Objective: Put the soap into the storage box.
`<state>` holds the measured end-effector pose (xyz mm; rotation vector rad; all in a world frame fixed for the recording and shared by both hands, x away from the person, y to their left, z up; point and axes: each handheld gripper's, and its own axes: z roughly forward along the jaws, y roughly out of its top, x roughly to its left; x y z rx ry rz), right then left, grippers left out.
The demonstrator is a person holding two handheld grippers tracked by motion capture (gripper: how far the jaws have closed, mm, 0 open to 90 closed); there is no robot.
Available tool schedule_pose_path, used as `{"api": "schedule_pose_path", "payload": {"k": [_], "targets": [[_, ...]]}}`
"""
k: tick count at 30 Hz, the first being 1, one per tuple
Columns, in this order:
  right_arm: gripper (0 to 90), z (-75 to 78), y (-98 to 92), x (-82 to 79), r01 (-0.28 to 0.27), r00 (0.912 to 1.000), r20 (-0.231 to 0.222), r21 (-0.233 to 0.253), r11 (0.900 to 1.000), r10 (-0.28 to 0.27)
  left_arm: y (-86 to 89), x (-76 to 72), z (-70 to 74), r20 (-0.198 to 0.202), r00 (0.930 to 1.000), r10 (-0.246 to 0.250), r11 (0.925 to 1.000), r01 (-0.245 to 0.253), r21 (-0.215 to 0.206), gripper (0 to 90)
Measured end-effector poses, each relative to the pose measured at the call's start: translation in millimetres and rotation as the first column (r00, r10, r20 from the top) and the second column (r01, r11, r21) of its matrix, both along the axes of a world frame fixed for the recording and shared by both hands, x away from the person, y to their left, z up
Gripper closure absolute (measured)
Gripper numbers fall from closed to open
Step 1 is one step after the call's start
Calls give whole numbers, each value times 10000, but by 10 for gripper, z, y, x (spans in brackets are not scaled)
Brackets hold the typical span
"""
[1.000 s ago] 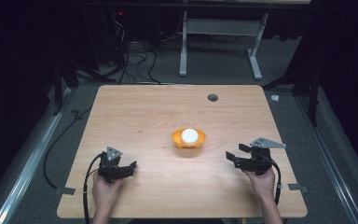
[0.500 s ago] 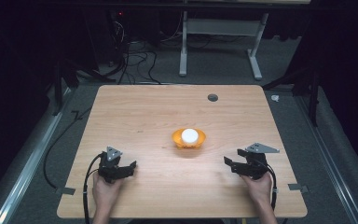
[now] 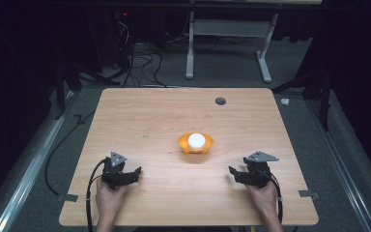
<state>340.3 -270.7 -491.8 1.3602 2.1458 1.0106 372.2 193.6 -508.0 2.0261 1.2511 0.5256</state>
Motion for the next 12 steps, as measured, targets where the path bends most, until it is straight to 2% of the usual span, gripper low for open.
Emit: {"api": "schedule_pose_path", "payload": {"k": [3, 5, 6, 12], "targets": [[285, -45, 28, 11, -45, 10000, -47, -251, 9997, 43, 0, 0, 1, -6, 10000, 5, 10000, -5, 4, 195], [277, -104, 57, 22, -20, 9997, -263, -707, 9975, 1, 0, -1, 0, 1, 10000, -7, 10000, 7, -1, 194], [286, -102, 66, 14, -35, 9998, -214, -783, 9969, 19, 0, -1, 0, 2, 10000, -12, 10000, 12, -5, 195], [286, -103, 68, 13, -52, 9997, -262, -720, 9974, 33, -1, -2, -1, 4, 10000, -11, 10000, 11, -3, 195]]}}
